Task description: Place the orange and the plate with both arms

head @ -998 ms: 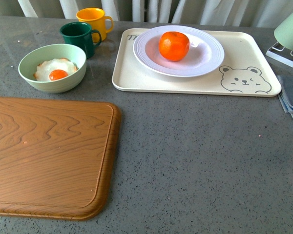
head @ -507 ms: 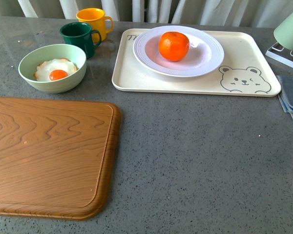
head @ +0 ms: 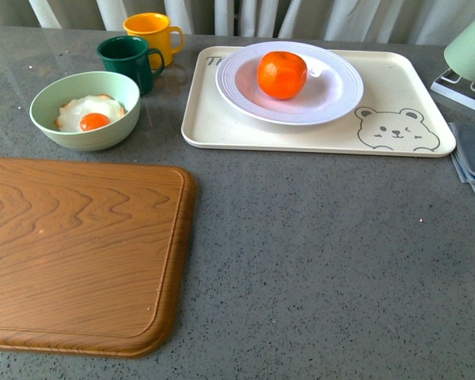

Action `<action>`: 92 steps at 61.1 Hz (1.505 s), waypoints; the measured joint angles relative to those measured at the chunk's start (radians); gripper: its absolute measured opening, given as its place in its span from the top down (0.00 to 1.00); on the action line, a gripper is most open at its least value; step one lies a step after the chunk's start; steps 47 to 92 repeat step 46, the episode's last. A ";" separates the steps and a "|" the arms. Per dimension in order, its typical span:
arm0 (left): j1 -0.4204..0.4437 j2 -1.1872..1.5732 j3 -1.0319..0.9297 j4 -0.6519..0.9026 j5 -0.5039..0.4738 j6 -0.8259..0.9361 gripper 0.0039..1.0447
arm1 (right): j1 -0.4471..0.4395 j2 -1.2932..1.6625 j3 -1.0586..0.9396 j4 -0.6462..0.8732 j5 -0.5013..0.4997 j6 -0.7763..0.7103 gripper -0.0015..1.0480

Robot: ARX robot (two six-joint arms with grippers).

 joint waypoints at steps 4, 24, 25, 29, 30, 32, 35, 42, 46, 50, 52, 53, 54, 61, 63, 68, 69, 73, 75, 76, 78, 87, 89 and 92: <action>0.000 0.000 0.000 0.000 0.000 0.000 0.08 | 0.000 0.000 0.000 0.000 0.000 0.000 0.09; 0.000 0.000 0.000 0.000 0.000 0.000 0.08 | 0.000 0.000 0.000 0.000 0.000 0.000 0.09; 0.000 0.000 0.000 0.000 0.000 0.000 0.08 | 0.000 0.000 0.000 0.000 0.000 0.000 0.09; 0.000 0.000 0.000 0.000 0.000 0.000 0.08 | 0.000 0.000 0.000 0.000 0.000 0.000 0.09; 0.000 0.000 0.000 0.000 0.000 0.000 0.08 | 0.000 0.000 0.000 0.000 0.000 0.000 0.09; 0.000 0.000 0.000 0.000 0.000 0.000 0.08 | 0.000 0.000 0.000 0.000 0.000 0.000 0.09; 0.000 0.000 0.000 0.000 0.000 0.000 0.08 | 0.000 0.000 0.000 0.000 0.000 0.000 0.09; 0.000 0.000 0.000 0.000 0.000 0.000 0.08 | 0.000 0.000 0.000 0.000 0.000 0.000 0.09; 0.000 0.000 0.000 0.000 0.000 0.000 0.08 | 0.000 0.000 0.000 0.000 0.000 0.000 0.09; 0.000 0.000 0.000 0.000 0.000 0.000 0.08 | 0.000 0.000 0.000 0.000 0.000 0.000 0.09; 0.000 0.000 0.000 0.000 0.000 0.000 0.08 | 0.000 0.000 0.000 0.000 0.000 0.000 0.09; 0.000 0.000 0.000 0.000 0.000 0.000 0.08 | 0.000 0.000 0.000 0.000 0.000 0.000 0.09; 0.000 0.000 0.000 0.000 0.000 0.000 0.08 | 0.000 0.000 0.000 0.000 0.000 0.000 0.09; 0.000 0.000 0.000 0.000 0.000 0.000 0.08 | 0.000 0.000 0.000 0.000 0.000 0.000 0.09; 0.000 0.000 0.000 0.000 0.000 0.000 0.08 | 0.000 0.000 0.000 0.000 0.000 0.000 0.09; 0.000 0.000 0.000 0.000 0.000 0.000 0.08 | 0.000 0.000 0.000 0.000 0.000 0.000 0.09; 0.000 0.000 0.000 0.000 0.000 0.000 0.08 | 0.000 0.000 0.000 0.000 0.000 0.000 0.09; 0.000 0.000 0.000 0.000 0.000 0.000 0.08 | 0.000 0.000 0.000 0.000 0.000 0.000 0.09; 0.000 0.000 0.000 0.000 0.000 0.000 0.08 | 0.000 0.000 0.000 0.000 0.000 0.000 0.09; 0.000 0.000 0.000 0.000 0.000 0.000 0.08 | 0.000 0.000 0.000 0.000 0.000 0.000 0.09; 0.000 0.000 0.000 0.000 0.000 0.000 0.08 | 0.000 0.000 0.000 0.000 0.000 0.000 0.09; 0.000 0.000 0.000 0.000 0.000 0.000 0.08 | 0.000 0.000 0.000 0.000 0.000 0.000 0.09; 0.000 0.000 0.000 0.000 0.000 0.000 0.08 | 0.000 0.000 0.000 0.000 0.000 0.000 0.09; 0.000 0.000 0.000 0.000 0.000 0.000 0.08 | 0.000 0.000 0.000 0.000 0.000 0.000 0.09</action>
